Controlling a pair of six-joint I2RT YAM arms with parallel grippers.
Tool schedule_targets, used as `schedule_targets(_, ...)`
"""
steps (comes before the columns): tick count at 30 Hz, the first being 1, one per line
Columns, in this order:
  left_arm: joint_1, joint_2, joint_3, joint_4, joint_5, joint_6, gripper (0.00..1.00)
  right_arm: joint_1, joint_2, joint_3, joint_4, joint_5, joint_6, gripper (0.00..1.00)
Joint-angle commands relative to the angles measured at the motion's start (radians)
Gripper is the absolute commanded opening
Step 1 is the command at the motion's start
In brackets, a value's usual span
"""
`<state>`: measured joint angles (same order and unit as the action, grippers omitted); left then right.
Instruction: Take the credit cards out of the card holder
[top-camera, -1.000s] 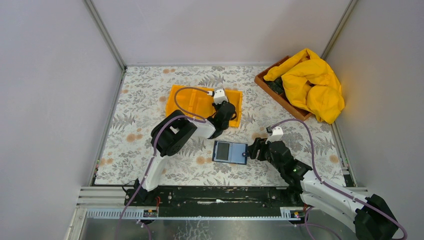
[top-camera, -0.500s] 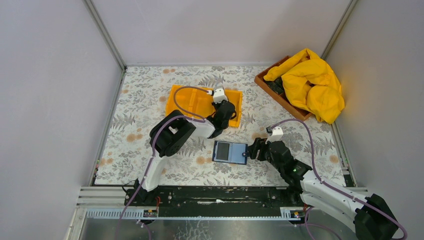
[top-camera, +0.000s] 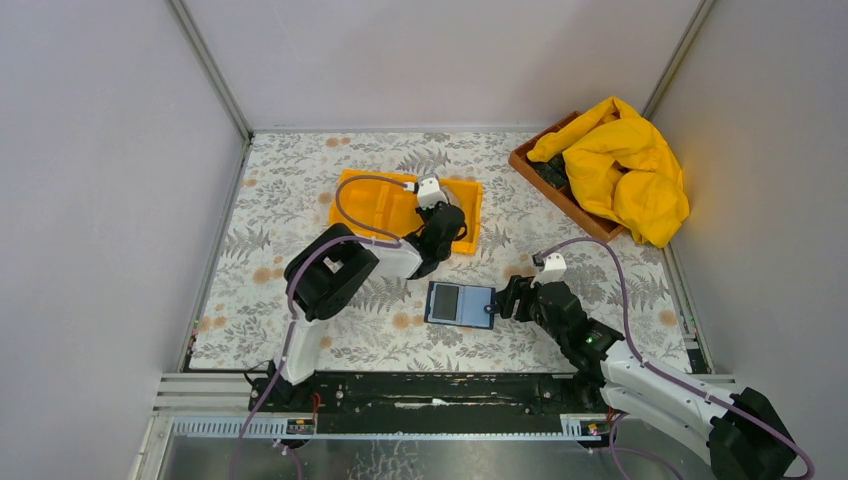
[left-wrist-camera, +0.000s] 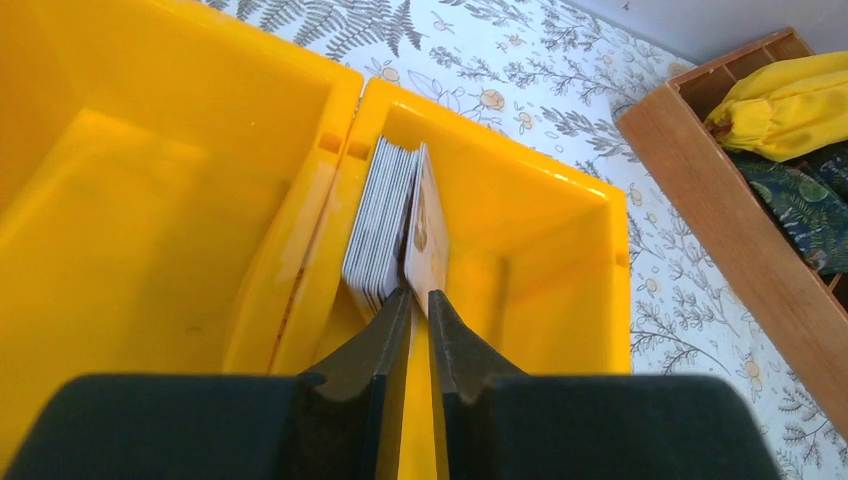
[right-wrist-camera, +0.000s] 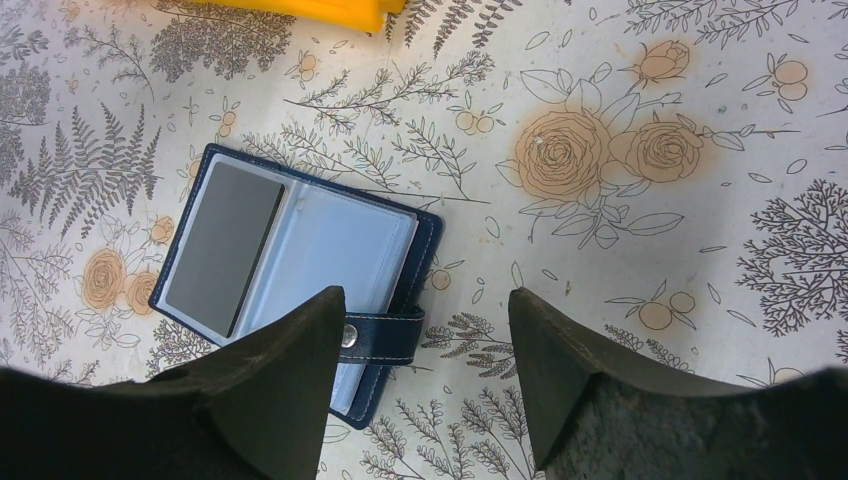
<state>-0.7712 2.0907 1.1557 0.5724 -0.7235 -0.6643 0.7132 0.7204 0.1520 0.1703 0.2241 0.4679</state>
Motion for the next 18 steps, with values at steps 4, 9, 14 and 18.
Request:
schedule_targets(4, -0.038, -0.079, -0.058, -0.043, -0.111, -0.014, 0.19, -0.007, -0.005, 0.016, 0.046, 0.022, -0.004, 0.68)
schedule_targets(9, -0.061, -0.126, -0.1, -0.051, -0.16, -0.018, 0.19, -0.006, -0.009, 0.016, 0.042, 0.029, -0.005, 0.68)
schedule_targets(14, -0.087, -0.194, -0.158, -0.039, -0.201, -0.021, 0.19, -0.006, -0.012, 0.017, 0.041, 0.03, -0.006, 0.68)
schedule_targets(18, -0.116, -0.271, -0.2, -0.013, -0.192, 0.015, 0.19, -0.007, -0.022, 0.019, 0.031, 0.035, -0.008, 0.68)
